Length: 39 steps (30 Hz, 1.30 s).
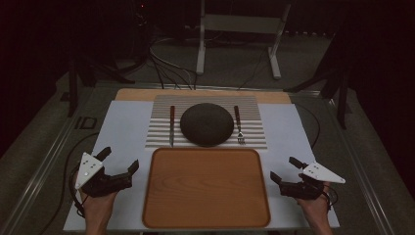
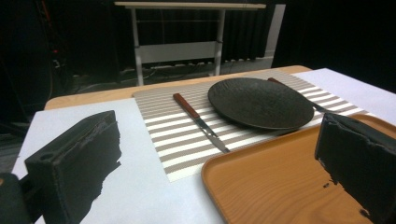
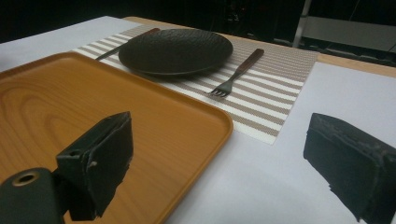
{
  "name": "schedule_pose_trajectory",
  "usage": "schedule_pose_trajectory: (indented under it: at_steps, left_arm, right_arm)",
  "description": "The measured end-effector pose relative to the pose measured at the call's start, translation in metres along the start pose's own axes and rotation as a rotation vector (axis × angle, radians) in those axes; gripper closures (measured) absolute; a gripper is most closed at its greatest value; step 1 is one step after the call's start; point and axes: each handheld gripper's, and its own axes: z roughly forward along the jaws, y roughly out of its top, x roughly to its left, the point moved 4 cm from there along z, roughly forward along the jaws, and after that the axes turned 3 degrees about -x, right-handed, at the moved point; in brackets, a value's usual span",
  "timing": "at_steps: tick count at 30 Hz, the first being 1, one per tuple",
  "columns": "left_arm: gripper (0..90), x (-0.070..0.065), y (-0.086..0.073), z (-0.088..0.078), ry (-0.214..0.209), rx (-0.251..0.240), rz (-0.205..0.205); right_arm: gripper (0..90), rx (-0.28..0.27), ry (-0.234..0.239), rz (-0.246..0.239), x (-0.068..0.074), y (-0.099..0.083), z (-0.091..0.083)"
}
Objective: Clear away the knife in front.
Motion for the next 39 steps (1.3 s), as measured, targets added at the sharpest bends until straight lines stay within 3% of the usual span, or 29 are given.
schedule_pose_trajectory:
  at_steps: [13, 28, 39]
  left_arm:
    - [0.6, -0.001, 0.002, 0.004, 0.032, 0.029, 0.028]
    - [0.5, 0.007, 0.011, 0.009, 0.034, 0.033, -0.016]
    - [0.5, 0.007, 0.023, 0.018, 0.026, 0.057, -0.009]
  right_arm:
    - [8.4, 0.012, -0.017, -0.011, 0.0, -0.002, 0.002]
    - [8.4, 0.011, -0.026, -0.006, -0.001, -0.002, 0.001]
    - [8.4, 0.009, -0.028, -0.001, -0.002, -0.003, 0.0]
